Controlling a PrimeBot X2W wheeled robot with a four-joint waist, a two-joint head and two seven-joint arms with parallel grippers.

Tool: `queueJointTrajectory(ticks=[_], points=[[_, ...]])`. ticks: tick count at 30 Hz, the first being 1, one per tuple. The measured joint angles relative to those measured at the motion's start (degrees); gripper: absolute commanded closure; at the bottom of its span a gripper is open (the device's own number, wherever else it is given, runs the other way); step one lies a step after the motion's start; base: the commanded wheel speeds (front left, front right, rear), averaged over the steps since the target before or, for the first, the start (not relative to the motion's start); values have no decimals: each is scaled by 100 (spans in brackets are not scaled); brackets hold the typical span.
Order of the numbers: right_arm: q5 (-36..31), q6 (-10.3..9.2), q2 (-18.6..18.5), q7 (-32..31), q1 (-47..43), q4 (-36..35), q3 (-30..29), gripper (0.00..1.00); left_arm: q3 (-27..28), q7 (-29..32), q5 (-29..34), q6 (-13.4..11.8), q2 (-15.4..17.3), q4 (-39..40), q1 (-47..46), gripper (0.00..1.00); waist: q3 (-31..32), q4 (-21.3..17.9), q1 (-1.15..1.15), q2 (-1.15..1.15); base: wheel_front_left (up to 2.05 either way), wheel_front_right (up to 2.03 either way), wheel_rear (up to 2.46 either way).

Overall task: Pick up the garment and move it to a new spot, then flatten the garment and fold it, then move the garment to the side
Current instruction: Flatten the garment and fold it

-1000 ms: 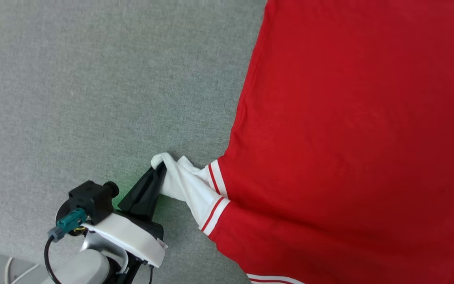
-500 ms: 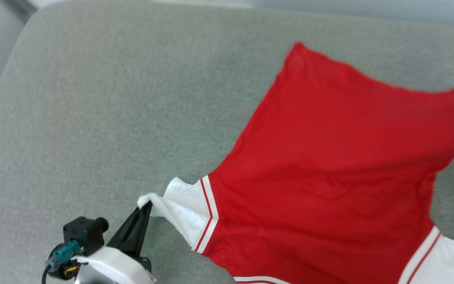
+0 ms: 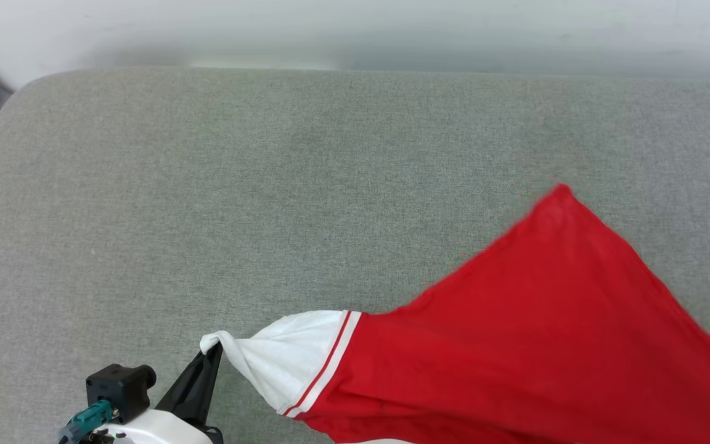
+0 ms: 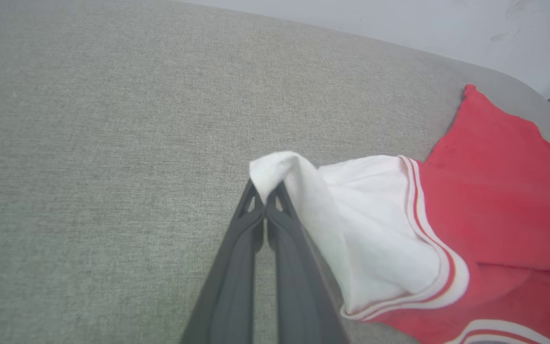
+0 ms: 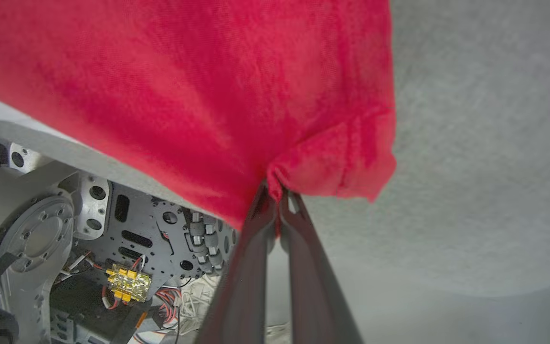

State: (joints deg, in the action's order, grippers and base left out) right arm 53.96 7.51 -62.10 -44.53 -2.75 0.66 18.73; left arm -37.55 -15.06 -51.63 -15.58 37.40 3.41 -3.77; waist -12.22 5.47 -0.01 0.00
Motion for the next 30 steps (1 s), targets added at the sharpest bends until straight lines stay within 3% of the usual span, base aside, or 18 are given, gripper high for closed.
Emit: queueJointTrajectory(ticks=[6,7,8,9,16,17,20,26,30], points=[[-2,-1,566,502,-861,142,-201,100,0,0,11,44,-27,-47,3,100,-50,-22,0,0,0,0,0],[-10,-1,636,550,-900,140,-264,87,3,0,12,44,-27,-56,5,100,-55,-29,0,0,0,0,0],[-47,0,681,593,-901,140,-334,16,9,0,13,44,-26,-65,10,100,-58,-36,0,0,0,0,0],[-81,0,711,631,-898,114,-425,0,11,0,16,45,-30,-69,9,100,-56,-39,0,0,0,0,0],[-226,-1,535,681,-492,-646,-1325,0,-32,12,60,55,-57,-84,-24,100,-40,10,1,0,0,0,0],[-288,-1,385,603,-81,-1012,-1786,0,-80,25,109,81,-123,-82,-126,100,-85,69,1,0,0,0,0],[-328,-1,245,307,448,-1292,-1982,0,-119,36,168,108,-190,-84,-265,100,-174,142,1,0,0,0,0],[-428,-1,100,-572,1743,-1381,-1572,0,-213,76,313,199,-315,-92,-605,100,-445,346,2,0,0,0,0],[-725,-1,325,-1149,2739,-1113,-905,0,-266,75,399,257,-425,-103,-787,100,-688,487,2,0,0,0,0]])
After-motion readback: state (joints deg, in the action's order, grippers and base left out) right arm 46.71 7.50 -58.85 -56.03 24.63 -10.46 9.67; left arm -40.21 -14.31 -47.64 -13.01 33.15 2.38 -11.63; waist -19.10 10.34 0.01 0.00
